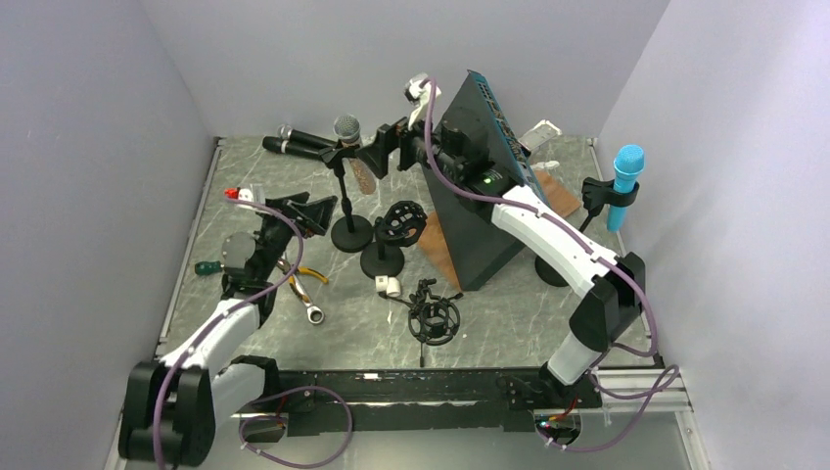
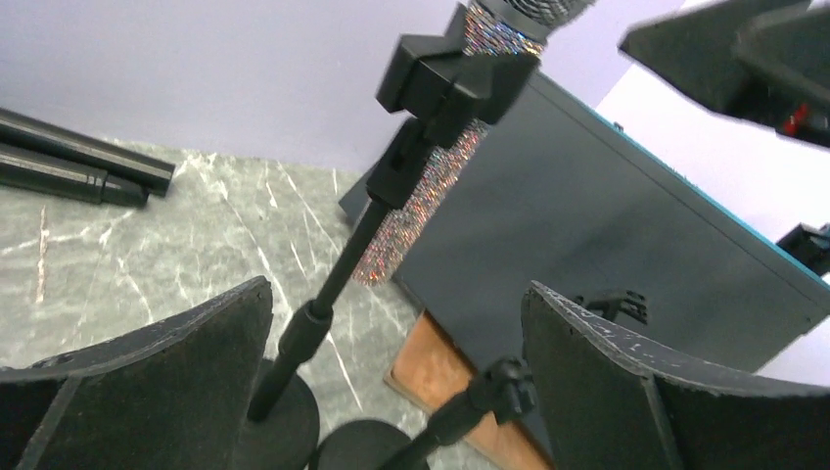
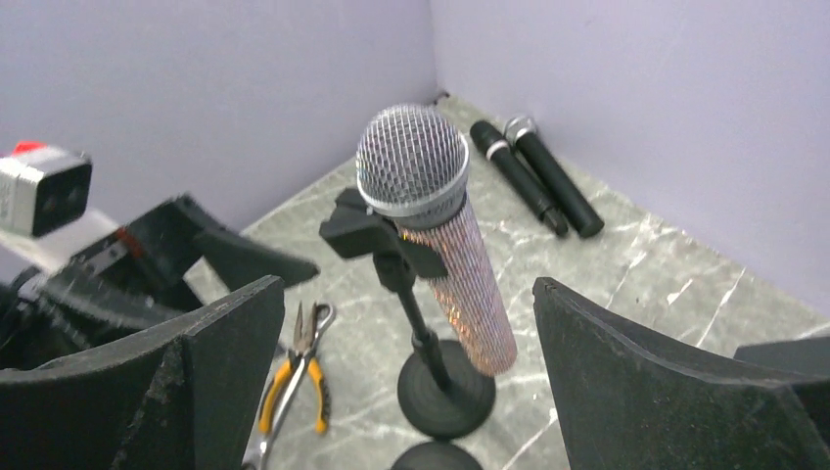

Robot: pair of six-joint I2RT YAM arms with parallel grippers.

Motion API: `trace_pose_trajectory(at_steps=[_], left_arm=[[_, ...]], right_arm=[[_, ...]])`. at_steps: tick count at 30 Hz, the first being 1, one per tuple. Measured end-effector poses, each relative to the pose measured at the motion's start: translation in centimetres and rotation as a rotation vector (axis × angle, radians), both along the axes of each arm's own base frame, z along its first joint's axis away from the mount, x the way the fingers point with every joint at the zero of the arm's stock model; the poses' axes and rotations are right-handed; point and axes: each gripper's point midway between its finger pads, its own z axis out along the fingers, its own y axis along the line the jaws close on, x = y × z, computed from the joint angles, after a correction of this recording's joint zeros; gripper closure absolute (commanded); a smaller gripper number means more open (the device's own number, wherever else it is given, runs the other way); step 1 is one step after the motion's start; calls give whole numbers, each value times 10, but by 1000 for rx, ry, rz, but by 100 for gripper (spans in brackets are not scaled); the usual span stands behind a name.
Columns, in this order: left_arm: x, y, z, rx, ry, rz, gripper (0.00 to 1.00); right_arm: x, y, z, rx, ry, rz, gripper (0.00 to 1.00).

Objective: Remove the microphone from the stand

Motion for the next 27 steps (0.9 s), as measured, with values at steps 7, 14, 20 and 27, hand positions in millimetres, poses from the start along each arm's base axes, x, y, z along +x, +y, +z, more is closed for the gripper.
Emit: trace_pose_trajectory(at_steps=[7, 14, 20, 27], left_arm=[[-21, 1, 9, 134, 70, -10, 1], [-29, 2, -1, 222, 118, -25, 1], [-32, 0, -16, 246, 174, -44, 1], [-31, -6, 9, 271, 144, -84, 1]], right_arm=[[18, 32, 19, 12, -87, -53, 2], [45, 63, 9, -59, -148, -159, 9], [58, 70, -6, -147, -183, -237, 33], [61, 66, -13, -190, -188, -267, 66]])
